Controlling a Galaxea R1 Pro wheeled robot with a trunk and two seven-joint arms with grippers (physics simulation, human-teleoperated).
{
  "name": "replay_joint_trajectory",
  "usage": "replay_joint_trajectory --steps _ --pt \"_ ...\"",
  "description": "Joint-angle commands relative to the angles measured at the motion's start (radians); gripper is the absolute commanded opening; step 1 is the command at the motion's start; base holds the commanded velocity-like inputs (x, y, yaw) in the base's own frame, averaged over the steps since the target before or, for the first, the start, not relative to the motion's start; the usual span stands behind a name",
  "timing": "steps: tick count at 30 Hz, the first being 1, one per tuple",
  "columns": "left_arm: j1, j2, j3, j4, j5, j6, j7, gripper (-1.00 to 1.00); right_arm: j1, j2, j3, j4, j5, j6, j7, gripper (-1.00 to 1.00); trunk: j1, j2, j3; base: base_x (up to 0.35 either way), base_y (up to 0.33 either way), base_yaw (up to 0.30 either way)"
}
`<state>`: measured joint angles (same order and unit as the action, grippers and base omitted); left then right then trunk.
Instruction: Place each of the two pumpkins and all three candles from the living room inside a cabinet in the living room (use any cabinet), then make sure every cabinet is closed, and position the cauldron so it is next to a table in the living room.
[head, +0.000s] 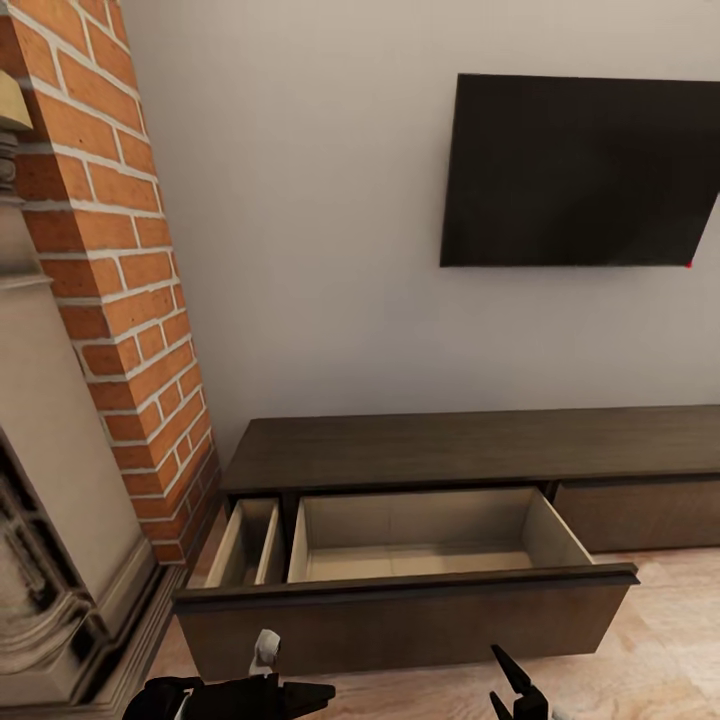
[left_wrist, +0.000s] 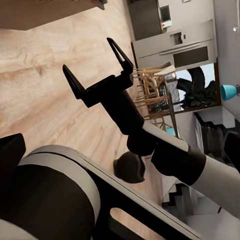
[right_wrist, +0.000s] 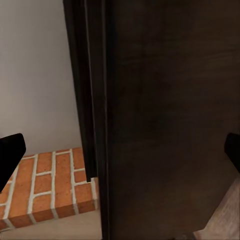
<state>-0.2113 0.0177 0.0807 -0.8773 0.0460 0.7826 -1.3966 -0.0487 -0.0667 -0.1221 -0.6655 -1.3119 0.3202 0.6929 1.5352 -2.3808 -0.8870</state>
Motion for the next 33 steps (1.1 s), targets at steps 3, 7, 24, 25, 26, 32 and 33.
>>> replay_joint_trajectory --steps 3,7,24,25,26,32,33 --pt "0.0 0.0 -0.001 0.0 0.002 0.01 -0.002 1.0 0.0 -0.001 -0.002 0.0 -0.009 0.012 0.002 1.0 -0.012 0.021 0.008 0.0 0.0 0.0" --pt "0.0 -0.001 -0.011 0.0 0.001 0.01 -0.002 1.0 0.0 -0.002 0.001 0.0 -0.004 0.013 0.003 1.0 -0.027 0.049 0.021 0.0 0.0 0.0" --pt "0.0 0.0 -0.019 0.0 0.003 0.01 -0.003 1.0 0.0 0.001 0.001 0.007 -0.004 0.0 0.007 1.0 -0.092 0.168 0.074 -0.094 0.0 0.0" --pt "0.0 0.0 -0.019 0.0 0.004 0.01 -0.003 1.0 0.0 0.001 0.0 0.012 -0.004 0.0 0.007 1.0 -0.096 0.175 0.077 -0.138 0.0 0.0" --pt "0.0 0.001 -0.019 0.0 0.004 0.01 -0.003 1.0 0.0 0.002 0.0 0.021 -0.004 0.0 0.007 1.0 -0.1 0.182 0.081 -0.088 0.0 0.0" --pt "0.0 0.001 -0.019 0.0 0.005 0.01 -0.002 1.0 0.0 0.002 -0.001 0.045 -0.004 -0.001 0.016 1.0 -0.123 0.224 0.099 -0.041 0.0 -0.048" --pt "0.0 0.001 -0.019 0.0 0.005 0.01 -0.002 1.0 0.0 0.002 -0.001 0.046 -0.004 -0.001 0.017 1.0 -0.127 0.231 0.102 -0.093 0.021 -0.186"
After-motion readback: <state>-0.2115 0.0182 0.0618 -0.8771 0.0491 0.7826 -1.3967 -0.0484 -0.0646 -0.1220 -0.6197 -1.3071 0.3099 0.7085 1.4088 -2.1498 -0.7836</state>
